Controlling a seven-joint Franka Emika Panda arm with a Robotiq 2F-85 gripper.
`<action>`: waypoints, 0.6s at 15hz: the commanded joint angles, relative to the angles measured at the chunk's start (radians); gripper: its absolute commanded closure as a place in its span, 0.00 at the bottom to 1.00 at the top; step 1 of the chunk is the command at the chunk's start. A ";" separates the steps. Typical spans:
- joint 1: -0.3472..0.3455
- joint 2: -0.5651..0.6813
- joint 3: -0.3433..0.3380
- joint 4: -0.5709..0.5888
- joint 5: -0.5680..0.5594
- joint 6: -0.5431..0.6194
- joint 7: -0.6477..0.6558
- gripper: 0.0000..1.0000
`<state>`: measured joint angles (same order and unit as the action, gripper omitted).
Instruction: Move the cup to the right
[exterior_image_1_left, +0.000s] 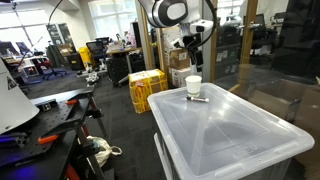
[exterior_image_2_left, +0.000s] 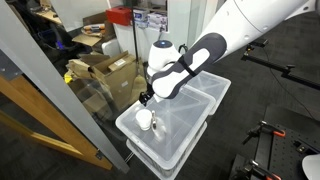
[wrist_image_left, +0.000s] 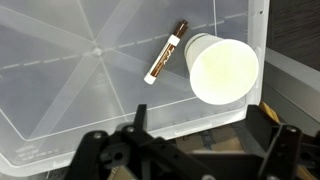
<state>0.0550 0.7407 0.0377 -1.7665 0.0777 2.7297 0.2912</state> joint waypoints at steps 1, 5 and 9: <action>-0.021 0.029 0.023 0.052 0.044 -0.063 -0.058 0.00; -0.022 0.058 0.027 0.085 0.059 -0.102 -0.073 0.00; -0.014 0.098 0.024 0.127 0.053 -0.119 -0.072 0.00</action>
<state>0.0476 0.8034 0.0509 -1.6982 0.1050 2.6530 0.2582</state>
